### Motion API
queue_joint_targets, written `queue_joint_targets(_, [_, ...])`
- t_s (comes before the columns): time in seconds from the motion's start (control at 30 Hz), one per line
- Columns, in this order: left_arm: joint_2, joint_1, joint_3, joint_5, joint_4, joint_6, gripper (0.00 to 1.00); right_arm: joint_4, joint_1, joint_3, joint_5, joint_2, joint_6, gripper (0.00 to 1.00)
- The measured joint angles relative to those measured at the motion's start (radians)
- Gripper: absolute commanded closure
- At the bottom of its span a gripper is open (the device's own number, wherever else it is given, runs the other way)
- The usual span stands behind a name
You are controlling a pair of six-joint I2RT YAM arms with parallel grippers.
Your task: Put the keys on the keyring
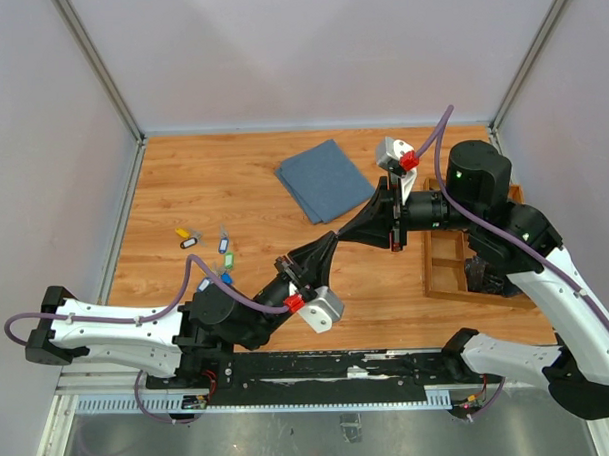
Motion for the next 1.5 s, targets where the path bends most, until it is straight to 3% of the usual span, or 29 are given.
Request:
queue_joint_targets(0.4, [0.002, 0.002, 0.000, -0.005, 0.000, 0.000, 0.76, -0.001, 0.007, 0.000, 0.029, 0.000, 0.004, 1.00])
queue_joint_targets(0.63, [0.002, 0.002, 0.000, -0.002, -0.001, 0.000, 0.72, -0.001, 0.007, 0.000, 0.051, 0.000, 0.003, 1.00])
queue_joint_targets(1.27, [0.008, 0.002, 0.002, 0.002, 0.003, 0.001, 0.78, -0.001, 0.007, 0.000, 0.055, 0.000, 0.005, 1.00])
queue_joint_targets(1.5, [0.010, 0.002, 0.002, 0.001, 0.011, 0.009, 0.86, -0.002, 0.007, 0.000, 0.053, 0.000, 0.006, 1.00])
